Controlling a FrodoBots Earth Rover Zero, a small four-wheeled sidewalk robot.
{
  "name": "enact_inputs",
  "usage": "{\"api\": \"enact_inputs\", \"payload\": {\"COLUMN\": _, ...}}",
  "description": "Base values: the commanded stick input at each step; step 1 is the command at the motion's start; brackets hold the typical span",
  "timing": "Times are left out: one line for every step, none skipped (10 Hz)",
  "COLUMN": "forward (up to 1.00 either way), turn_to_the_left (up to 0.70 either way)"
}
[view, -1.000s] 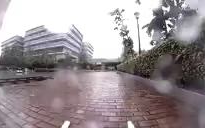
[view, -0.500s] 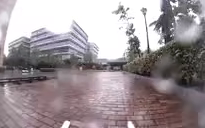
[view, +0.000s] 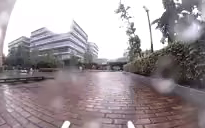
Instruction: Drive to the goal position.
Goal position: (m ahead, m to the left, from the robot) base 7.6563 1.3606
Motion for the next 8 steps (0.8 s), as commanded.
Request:
{"api": "enact_inputs", "payload": {"forward": 0.70, "turn_to_the_left": 0.00}}
{"api": "enact_inputs", "payload": {"forward": 0.70, "turn_to_the_left": 0.00}}
{"api": "enact_inputs", "payload": {"forward": 0.70, "turn_to_the_left": 0.00}}
{"api": "enact_inputs", "payload": {"forward": 0.70, "turn_to_the_left": 0.00}}
{"api": "enact_inputs", "payload": {"forward": 0.70, "turn_to_the_left": 0.00}}
{"api": "enact_inputs", "payload": {"forward": 0.70, "turn_to_the_left": 0.00}}
{"api": "enact_inputs", "payload": {"forward": 0.70, "turn_to_the_left": 0.00}}
{"api": "enact_inputs", "payload": {"forward": 0.70, "turn_to_the_left": 0.00}}
